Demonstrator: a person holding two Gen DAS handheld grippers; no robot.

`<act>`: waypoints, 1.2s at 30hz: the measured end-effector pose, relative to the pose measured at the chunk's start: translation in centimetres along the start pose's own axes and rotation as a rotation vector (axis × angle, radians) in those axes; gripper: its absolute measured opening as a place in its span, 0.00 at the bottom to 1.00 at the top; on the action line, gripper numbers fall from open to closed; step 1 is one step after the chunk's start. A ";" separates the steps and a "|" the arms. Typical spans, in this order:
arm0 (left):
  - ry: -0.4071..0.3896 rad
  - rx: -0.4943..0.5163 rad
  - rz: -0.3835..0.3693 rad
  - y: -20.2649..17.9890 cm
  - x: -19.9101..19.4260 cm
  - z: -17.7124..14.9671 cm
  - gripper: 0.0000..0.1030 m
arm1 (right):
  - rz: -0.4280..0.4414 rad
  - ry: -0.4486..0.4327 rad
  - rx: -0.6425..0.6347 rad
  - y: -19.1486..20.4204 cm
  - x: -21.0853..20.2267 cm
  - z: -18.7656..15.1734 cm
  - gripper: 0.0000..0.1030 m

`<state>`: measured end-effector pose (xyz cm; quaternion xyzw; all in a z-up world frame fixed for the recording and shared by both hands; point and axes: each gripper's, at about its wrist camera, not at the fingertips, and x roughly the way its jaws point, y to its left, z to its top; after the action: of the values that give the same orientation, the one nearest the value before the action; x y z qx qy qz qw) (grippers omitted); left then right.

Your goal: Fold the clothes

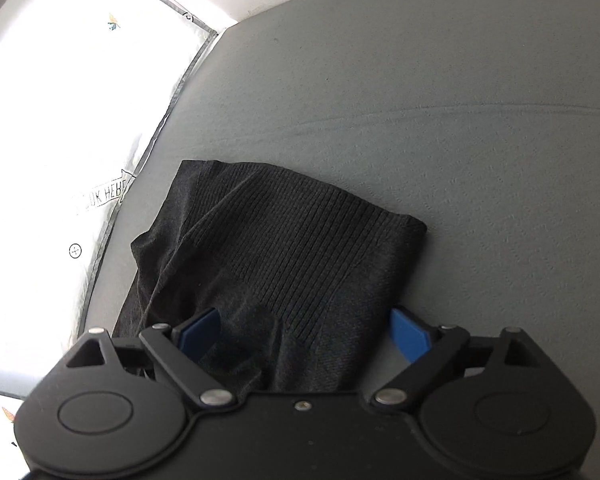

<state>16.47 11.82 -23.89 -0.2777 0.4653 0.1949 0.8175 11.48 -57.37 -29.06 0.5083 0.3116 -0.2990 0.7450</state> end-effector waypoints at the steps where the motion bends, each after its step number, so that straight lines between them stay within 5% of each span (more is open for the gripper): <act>1: 0.007 -0.047 -0.025 0.5 -0.1 0.1 0.40 | 0.003 0.002 0.006 -0.1 0.0 0.1 0.90; 9: -0.020 -0.133 -0.015 0.9 -0.3 0.3 0.41 | 0.015 0.008 0.118 -2.0 -0.7 0.6 0.65; 13: -0.031 -0.234 -0.026 1.2 0.2 1.0 0.41 | 0.046 0.016 0.198 -3.0 -0.7 0.9 0.64; 18: -0.045 -0.185 0.074 -0.4 1.1 1.8 0.39 | -0.010 0.023 0.139 -1.7 -0.5 0.9 0.61; 19: -0.052 -0.168 0.103 -0.9 1.2 1.8 0.34 | -0.041 0.023 0.110 -1.3 -0.4 0.8 0.57; 20: -0.062 -0.153 0.131 -1.3 1.4 1.9 0.26 | -0.072 0.023 0.079 -0.8 -0.3 0.8 0.41; 21: -0.067 -0.153 0.137 -1.4 1.4 2.0 0.08 | -0.104 0.023 0.048 -0.3 -0.2 0.7 0.12; 22: -0.073 -0.152 0.144 -1.5 1.5 2.2 0.05 | -0.122 0.016 0.004 0.1 -0.2 0.6 0.04; 32: -0.152 -0.187 0.146 -0.4 -4.1 2.2 0.04 | -0.039 -0.115 0.141 -2.2 -6.2 0.8 0.03; 36: -0.094 -0.166 0.207 1.6 -2.8 -0.1 0.04 | -0.144 -0.094 0.020 -2.8 -6.0 -0.3 0.03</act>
<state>14.06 12.80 -21.96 -0.2854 0.4348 0.3290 0.7882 5.50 -57.18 -26.14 0.4773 0.3093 -0.3783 0.7303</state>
